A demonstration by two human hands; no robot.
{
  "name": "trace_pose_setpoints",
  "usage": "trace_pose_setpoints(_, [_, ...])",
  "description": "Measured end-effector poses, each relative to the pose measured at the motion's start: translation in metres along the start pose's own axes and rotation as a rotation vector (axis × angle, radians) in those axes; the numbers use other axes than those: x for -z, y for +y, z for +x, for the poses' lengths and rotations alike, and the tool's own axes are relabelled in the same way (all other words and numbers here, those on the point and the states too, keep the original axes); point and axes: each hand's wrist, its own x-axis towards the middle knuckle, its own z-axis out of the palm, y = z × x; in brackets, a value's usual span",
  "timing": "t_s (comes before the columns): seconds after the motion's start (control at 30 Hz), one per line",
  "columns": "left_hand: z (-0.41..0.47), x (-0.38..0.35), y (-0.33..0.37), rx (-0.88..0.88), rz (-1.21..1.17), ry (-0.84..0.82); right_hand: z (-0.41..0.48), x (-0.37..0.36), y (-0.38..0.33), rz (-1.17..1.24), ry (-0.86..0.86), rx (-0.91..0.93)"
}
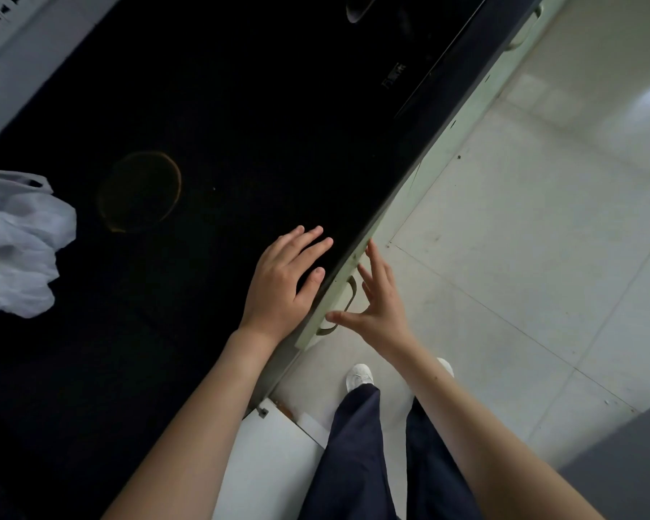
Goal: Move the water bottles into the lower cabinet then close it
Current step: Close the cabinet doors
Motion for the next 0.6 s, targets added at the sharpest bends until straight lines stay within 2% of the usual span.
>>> trace_pose_setpoints(0.13, [0.000, -0.002, 0.000, -0.011, 0.014, 0.018, 0.001, -0.009, -0.001, -0.062, 0.060, 0.003])
trace_pose_setpoints(0.37, [-0.002, -0.002, 0.000, -0.022, 0.024, 0.023, 0.012, -0.035, -0.007, -0.022, 0.161, 0.021])
trace_pose_setpoints(0.6, [-0.003, -0.002, 0.001, -0.009, 0.022, -0.019, 0.010, -0.031, -0.011, -0.091, 0.138, 0.012])
